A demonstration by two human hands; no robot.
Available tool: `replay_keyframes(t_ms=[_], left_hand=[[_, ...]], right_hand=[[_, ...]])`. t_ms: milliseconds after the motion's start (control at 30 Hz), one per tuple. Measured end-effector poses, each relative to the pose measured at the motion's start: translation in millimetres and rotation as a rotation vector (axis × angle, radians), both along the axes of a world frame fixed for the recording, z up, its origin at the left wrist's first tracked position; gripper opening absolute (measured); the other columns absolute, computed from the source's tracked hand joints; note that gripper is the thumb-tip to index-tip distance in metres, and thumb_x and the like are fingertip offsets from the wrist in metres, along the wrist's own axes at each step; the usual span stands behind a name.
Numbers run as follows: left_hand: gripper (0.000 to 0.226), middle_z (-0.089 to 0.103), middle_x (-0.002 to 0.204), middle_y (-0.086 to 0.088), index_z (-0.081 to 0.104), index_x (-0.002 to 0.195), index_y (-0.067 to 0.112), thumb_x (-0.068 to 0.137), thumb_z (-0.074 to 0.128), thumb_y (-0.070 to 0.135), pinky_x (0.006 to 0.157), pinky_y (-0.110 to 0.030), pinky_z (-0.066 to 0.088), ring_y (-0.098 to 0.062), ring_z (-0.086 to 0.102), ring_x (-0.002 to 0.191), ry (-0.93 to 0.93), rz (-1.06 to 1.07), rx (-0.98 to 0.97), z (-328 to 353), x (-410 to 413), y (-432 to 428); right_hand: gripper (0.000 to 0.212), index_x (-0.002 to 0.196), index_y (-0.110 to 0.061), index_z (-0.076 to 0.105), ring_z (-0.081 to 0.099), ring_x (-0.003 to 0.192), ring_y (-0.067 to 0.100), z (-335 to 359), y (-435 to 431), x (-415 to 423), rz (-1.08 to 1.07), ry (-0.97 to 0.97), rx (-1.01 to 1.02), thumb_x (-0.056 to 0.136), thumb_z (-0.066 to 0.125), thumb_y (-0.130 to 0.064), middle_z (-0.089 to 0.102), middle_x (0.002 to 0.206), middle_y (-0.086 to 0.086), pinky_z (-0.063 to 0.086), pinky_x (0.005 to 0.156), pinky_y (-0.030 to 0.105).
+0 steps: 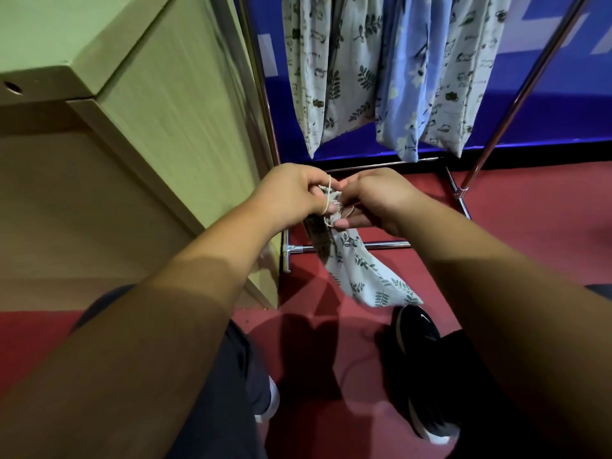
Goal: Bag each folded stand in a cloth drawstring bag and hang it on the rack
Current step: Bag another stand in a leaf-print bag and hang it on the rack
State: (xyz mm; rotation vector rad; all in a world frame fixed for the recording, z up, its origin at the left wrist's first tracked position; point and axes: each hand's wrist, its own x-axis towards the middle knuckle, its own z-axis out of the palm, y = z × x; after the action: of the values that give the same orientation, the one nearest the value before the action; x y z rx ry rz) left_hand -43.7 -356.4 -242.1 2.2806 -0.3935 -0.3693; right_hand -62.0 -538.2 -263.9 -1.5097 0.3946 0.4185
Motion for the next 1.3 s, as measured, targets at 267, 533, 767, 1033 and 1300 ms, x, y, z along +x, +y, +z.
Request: replay_keyframes(t_ms=[267, 533, 767, 1033, 1300], left_hand=[[0.029, 0.076, 0.08, 0.001, 0.071, 0.128, 0.015, 0.1, 0.07, 0.008, 0.069, -0.022, 0.059, -0.011, 0.067, 0.063, 0.316, 0.121, -0.505, 8, 3, 0], [0.022, 0.072, 0.081, 0.011, 0.073, 0.125, 0.022, 0.106, 0.062, 0.022, 0.065, -0.021, 0.055, -0.002, 0.061, 0.064, 0.488, 0.213, -0.65, 16, 5, 4], [0.023, 0.069, 0.081, 0.014, 0.073, 0.122, 0.018, 0.105, 0.065, 0.03, 0.061, -0.02, 0.053, -0.001, 0.059, 0.06, 0.51, 0.343, -0.719, 14, 5, 0], [0.058, 0.072, 0.074, -0.001, 0.074, 0.098, 0.01, 0.1, 0.055, 0.064, 0.058, -0.022, 0.054, -0.007, 0.058, 0.055, 0.328, 0.426, -0.649, 25, 9, -2], [0.058, 0.062, 0.068, -0.005, 0.069, 0.082, 0.01, 0.09, 0.069, 0.068, 0.068, -0.031, 0.059, -0.012, 0.056, 0.055, 0.306, 0.391, -0.612, 25, 9, 1]], right_hand=[[0.023, 0.114, 0.0, 0.069, 0.07, 0.08, 0.032, -4, -2, 4, 0.05, -0.05, 0.016, 0.095, 0.06, 0.008, 0.07, 0.099, 0.025, 0.066, 0.068, 0.042], [0.032, 0.106, -0.02, 0.065, 0.063, 0.074, 0.028, 1, 3, 1, 0.127, -0.172, -0.014, 0.095, 0.05, 0.006, 0.065, 0.087, 0.01, 0.063, 0.088, 0.058], [0.006, 0.093, -0.016, 0.071, 0.057, 0.067, 0.02, -6, 5, -3, 0.307, -0.431, -0.442, 0.099, 0.071, -0.014, 0.066, 0.079, 0.006, 0.052, 0.069, 0.037], [0.059, 0.078, -0.021, 0.073, 0.072, 0.072, 0.04, 3, -6, -2, -0.146, -0.393, -0.413, 0.101, 0.05, -0.07, 0.074, 0.073, 0.012, 0.065, 0.072, 0.057], [0.027, 0.085, -0.013, 0.069, 0.072, 0.074, 0.012, 20, -6, -1, -0.176, -0.436, -0.112, 0.105, 0.065, -0.03, 0.081, 0.093, 0.007, 0.058, 0.07, 0.028]])
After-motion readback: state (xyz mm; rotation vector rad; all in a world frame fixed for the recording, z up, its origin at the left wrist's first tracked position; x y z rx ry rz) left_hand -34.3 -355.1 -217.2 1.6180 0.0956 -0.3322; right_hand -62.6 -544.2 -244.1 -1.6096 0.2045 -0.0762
